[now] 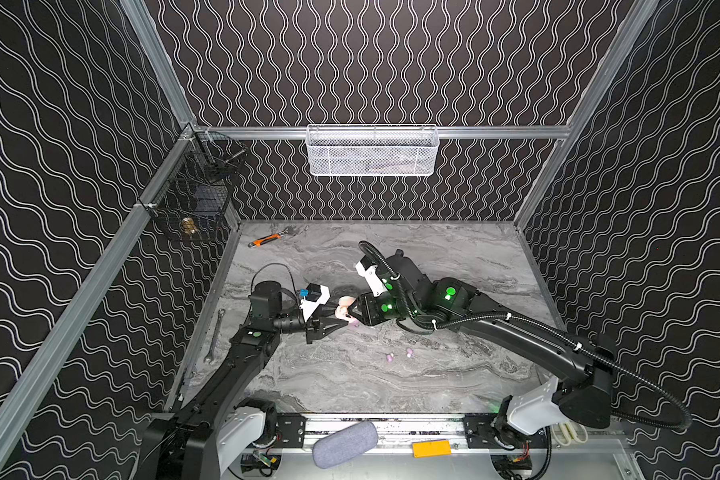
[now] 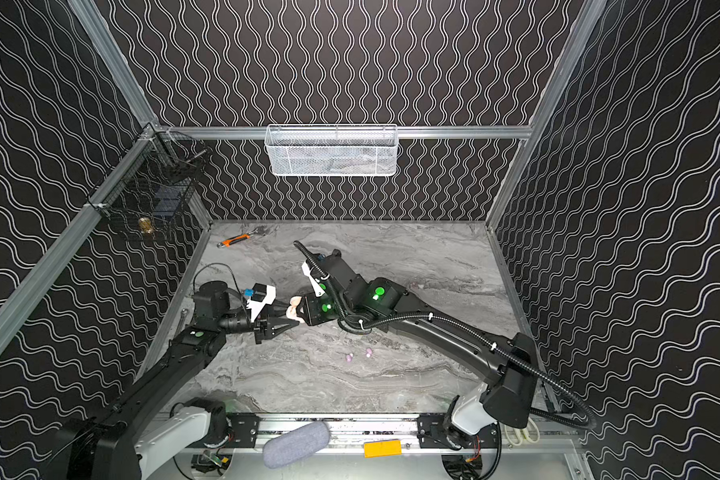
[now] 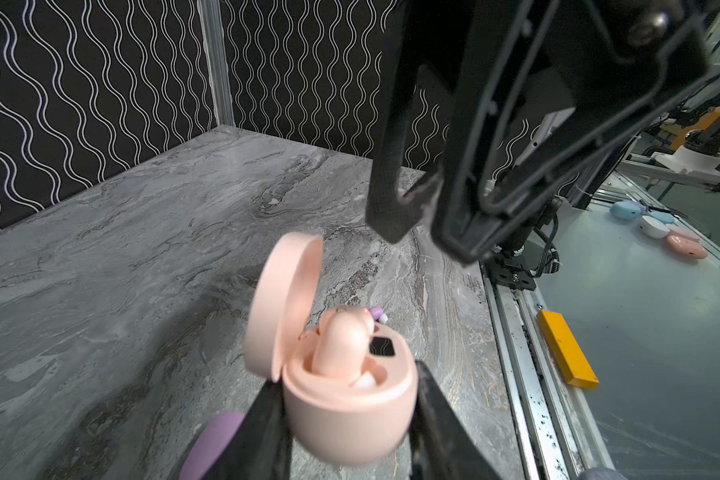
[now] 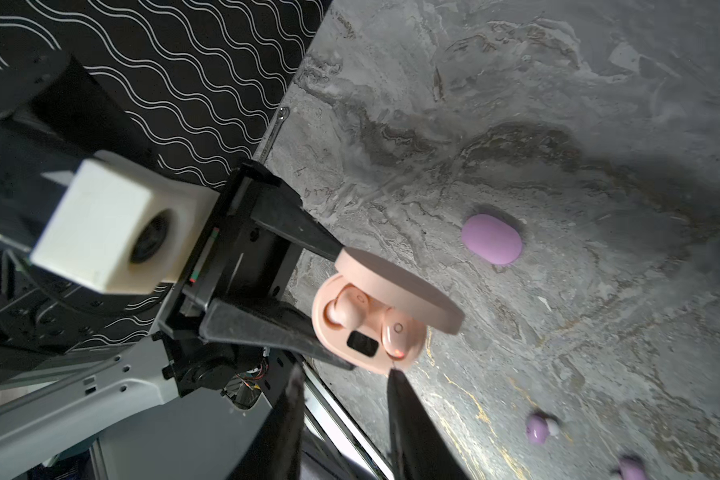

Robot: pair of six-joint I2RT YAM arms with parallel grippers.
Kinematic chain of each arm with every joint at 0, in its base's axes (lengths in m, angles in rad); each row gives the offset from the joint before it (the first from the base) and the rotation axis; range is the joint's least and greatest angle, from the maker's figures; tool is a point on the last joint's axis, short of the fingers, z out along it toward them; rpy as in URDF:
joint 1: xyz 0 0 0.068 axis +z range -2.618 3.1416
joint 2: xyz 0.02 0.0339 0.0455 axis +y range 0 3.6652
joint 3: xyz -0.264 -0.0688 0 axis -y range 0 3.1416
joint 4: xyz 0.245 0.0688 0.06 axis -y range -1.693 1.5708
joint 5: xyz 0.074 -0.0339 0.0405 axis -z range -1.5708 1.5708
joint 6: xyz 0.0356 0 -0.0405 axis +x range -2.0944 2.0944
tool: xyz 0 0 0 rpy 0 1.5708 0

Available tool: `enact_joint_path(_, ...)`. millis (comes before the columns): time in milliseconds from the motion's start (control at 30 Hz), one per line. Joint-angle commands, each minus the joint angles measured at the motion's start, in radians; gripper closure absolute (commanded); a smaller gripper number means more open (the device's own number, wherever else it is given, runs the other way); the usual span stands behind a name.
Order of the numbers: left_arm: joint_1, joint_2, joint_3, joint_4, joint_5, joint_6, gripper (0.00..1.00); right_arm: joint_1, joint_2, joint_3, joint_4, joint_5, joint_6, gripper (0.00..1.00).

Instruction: Insert the wireless bluetooth earbuds into the charging case

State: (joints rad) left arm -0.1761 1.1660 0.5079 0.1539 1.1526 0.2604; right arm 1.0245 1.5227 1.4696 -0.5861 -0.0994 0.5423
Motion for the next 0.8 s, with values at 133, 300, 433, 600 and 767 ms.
enact_joint_path(133, -0.001, 0.000, -0.001, 0.039, 0.005, -0.017, 0.99, -0.007, 0.021, -0.013, 0.068, -0.043, 0.014, 0.61)
enact_joint_path(300, -0.003, 0.000, 0.002, 0.039, 0.014, -0.020, 0.99, -0.009, 0.023, -0.017, 0.094, -0.054, 0.013, 0.61)
enact_joint_path(433, -0.003, -0.004, 0.004, 0.039, 0.022, -0.027, 0.99, -0.013, 0.033, -0.018, 0.101, -0.057, 0.012, 0.61)
enact_joint_path(600, -0.004, -0.008, 0.004, 0.039, 0.025, -0.035, 0.98, -0.014, 0.049, -0.006, 0.108, -0.062, 0.010, 0.61)
enact_joint_path(767, -0.004, -0.010, 0.006, 0.040, 0.029, -0.038, 0.98, -0.017, 0.056, -0.009, 0.121, -0.064, 0.012, 0.62)
